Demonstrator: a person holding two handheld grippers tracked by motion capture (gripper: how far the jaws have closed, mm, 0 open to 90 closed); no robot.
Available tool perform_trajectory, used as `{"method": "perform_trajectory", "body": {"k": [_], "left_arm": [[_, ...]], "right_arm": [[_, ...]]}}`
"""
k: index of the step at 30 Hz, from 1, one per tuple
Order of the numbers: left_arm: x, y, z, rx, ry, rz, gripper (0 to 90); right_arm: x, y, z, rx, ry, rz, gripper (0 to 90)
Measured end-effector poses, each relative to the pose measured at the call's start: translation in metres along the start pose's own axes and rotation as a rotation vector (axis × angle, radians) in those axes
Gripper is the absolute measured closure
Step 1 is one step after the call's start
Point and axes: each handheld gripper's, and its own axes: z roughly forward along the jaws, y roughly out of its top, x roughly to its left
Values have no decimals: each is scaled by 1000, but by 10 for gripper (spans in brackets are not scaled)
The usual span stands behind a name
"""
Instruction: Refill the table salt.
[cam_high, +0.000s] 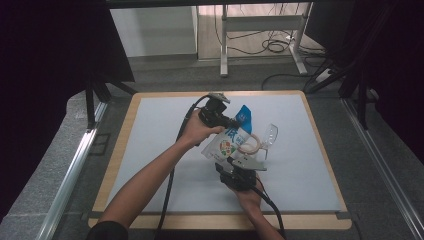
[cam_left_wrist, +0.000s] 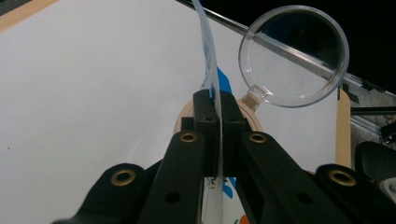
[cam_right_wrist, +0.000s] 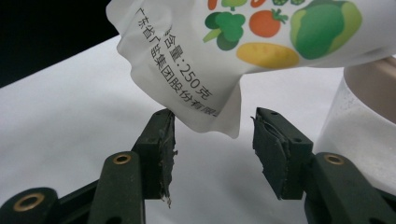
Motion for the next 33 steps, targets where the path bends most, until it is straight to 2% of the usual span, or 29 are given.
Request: {"method": "perform_trajectory", "body": {"k": [19, 33], "left_arm": [[-2, -6, -4, -23, -11, -9, 895], [1, -10, -13, -60, -18, -26, 896]], "right_arm": [[-2, -1, -1, 15, -10, -8, 486], [-5, -1, -2, 19, 15, -2, 479]]}}
